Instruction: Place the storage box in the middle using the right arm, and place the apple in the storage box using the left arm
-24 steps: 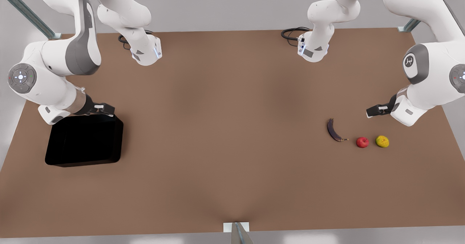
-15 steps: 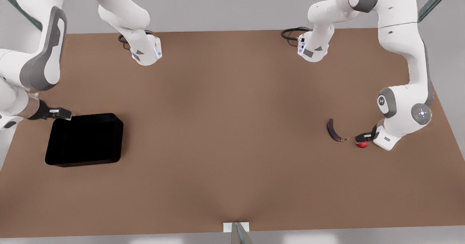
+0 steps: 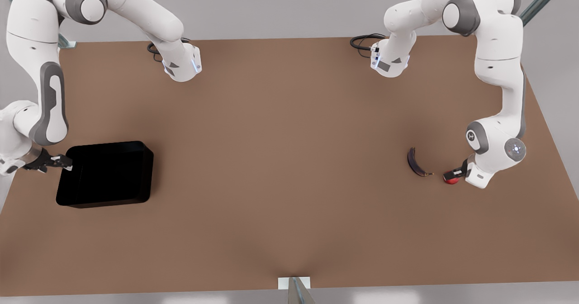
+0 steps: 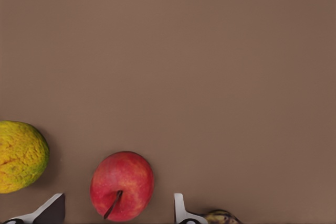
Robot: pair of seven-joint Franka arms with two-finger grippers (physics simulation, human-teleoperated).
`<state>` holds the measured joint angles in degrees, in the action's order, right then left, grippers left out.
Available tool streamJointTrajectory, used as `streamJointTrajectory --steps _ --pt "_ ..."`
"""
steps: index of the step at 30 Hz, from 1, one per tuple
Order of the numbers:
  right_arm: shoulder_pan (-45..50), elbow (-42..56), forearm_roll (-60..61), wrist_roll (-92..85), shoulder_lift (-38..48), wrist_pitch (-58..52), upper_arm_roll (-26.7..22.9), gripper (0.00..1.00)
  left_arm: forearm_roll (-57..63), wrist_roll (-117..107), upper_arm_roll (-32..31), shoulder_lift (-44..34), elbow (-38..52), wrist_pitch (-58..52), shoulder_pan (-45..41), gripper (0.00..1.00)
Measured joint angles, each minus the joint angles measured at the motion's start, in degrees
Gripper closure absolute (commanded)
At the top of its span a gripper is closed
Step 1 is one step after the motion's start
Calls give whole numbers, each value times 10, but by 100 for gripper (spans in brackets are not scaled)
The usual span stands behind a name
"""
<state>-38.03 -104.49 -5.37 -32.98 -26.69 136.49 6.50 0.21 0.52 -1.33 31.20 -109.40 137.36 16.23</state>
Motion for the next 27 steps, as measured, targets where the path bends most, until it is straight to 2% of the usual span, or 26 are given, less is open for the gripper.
streamJointTrajectory --steps 13,15,20,21,22,24,27 --pt "-57 -29 0 -30 -58 61 0 0 1 0 0 65 38 0 2 0" --pt "-57 -66 0 -30 -68 117 0 0 1 0 0 66 38 -1 1 0" --pt "-60 -69 0 -46 -66 109 -2 0 1 0 0 65 38 -2 2 0" --pt "-60 -69 0 -46 -66 109 -3 33 1 0 0 64 38 -2 2 0" --pt "-60 -69 0 -47 -65 108 -3 79 1 0 0 64 38 -2 2 1" --pt "-61 -68 0 -56 -64 108 -3 79 2 0 0 63 38 -2 2 5" --pt "-62 -66 2 -56 -66 108 -4 79 2 0 0 62 38 -3 1 18"
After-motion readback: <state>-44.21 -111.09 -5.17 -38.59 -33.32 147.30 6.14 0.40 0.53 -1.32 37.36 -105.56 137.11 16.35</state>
